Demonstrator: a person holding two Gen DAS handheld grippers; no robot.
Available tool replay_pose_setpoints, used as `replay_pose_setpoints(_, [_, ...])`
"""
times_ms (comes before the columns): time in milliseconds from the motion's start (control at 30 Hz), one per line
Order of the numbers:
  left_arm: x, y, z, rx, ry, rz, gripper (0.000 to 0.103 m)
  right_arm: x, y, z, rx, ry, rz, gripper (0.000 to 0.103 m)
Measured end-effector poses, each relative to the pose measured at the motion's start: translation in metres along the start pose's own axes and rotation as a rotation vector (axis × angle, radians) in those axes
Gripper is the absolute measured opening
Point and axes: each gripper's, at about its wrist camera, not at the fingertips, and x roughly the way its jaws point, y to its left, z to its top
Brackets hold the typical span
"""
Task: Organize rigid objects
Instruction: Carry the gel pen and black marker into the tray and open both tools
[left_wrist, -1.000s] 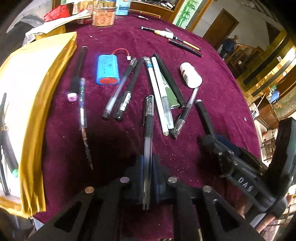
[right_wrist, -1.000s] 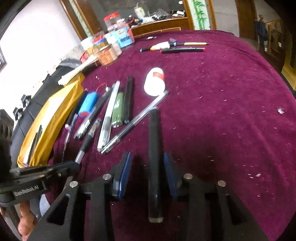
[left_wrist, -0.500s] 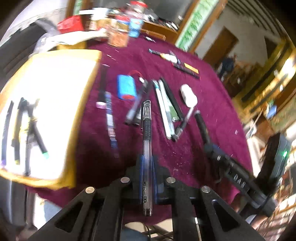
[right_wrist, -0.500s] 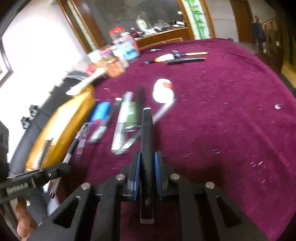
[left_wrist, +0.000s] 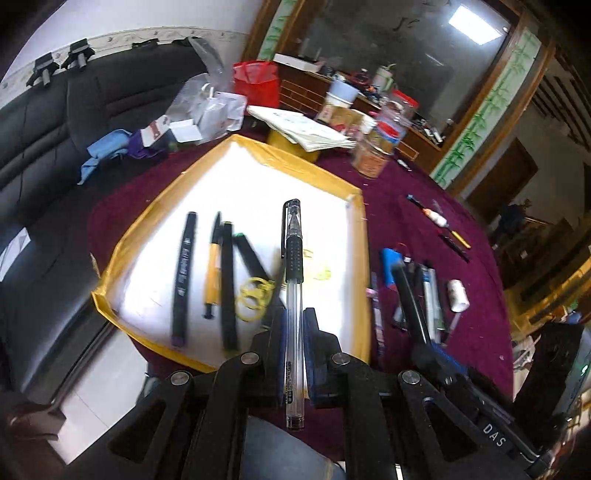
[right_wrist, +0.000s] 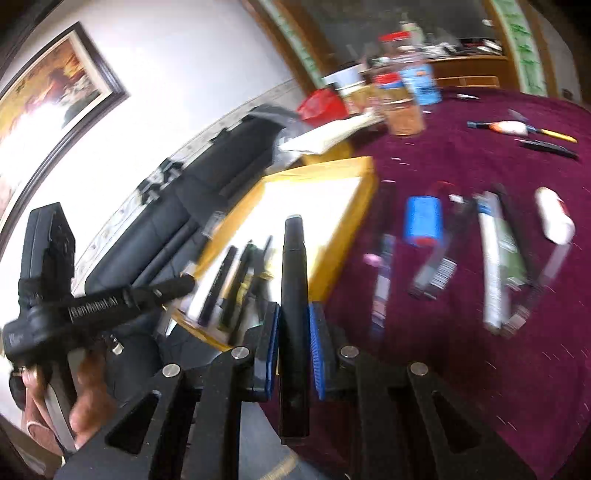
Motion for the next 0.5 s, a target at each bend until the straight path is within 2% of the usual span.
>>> replay_pose_setpoints(133, [0.022,0.011,0.008,-0.01,0.03,0.023,0.007,0.052,0.025,0.018,-0.063,0.057,-0.023,0.015])
replay_pose_setpoints(267, [0.039,0.016,0.01,0.037,0.042,0.068,0.007,0.086,0.034,0.024,-0.088,0.099,-0.07,0.015])
replay_pose_setpoints(400, [0.058,0.026,0.008,0.039,0.096,0.069,0.007,0.102,0.038,0.021,-0.104,0.126,-0.097,0.015])
replay_pose_setpoints(500, [0.059,0.026,0.006,0.043,0.092,0.062,0.007,0.107,0.039,0.017,-0.111,0.147,-0.123,0.015])
